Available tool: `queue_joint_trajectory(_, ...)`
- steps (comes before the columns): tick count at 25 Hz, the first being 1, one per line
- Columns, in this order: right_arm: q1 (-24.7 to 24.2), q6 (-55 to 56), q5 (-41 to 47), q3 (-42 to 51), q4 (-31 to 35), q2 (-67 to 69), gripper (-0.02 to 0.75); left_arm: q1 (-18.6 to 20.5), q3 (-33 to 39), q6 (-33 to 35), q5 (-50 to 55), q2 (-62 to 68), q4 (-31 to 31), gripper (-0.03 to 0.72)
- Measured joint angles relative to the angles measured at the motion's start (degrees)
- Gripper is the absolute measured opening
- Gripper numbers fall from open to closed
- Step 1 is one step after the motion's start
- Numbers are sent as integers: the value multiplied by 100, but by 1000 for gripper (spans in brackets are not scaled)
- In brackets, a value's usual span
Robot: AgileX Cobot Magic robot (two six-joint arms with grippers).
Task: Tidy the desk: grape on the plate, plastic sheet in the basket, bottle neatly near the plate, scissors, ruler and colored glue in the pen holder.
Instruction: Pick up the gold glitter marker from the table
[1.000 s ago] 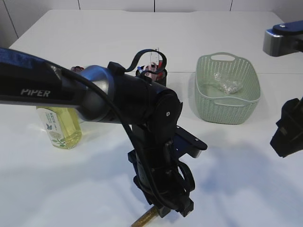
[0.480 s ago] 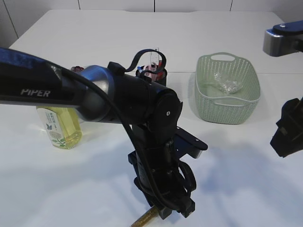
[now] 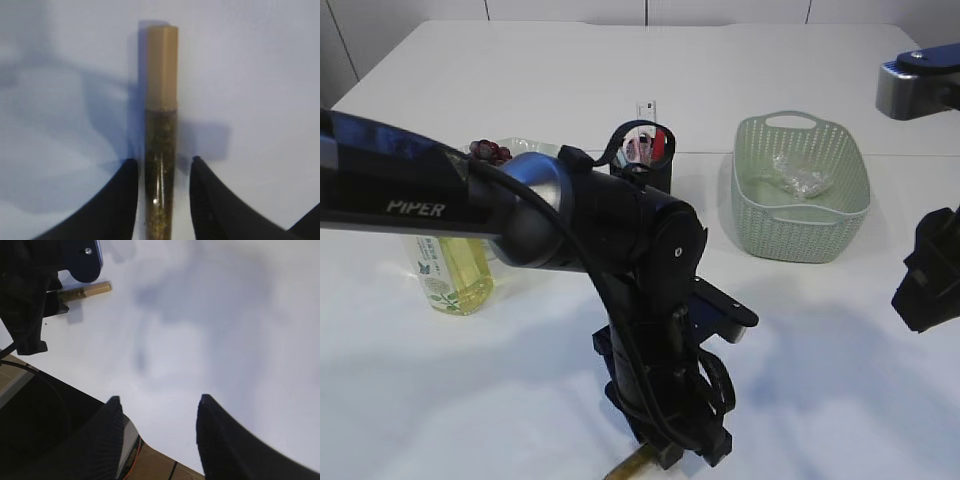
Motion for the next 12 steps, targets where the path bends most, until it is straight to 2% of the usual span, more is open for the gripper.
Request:
queue_joint_trajectory(7,0,0,0,0,0,0,381,0,0,0,-36,32,0,233)
queue_joint_trajectory(12,0,0,0,0,-11,0,381,0,-12,0,-36,44,61,132)
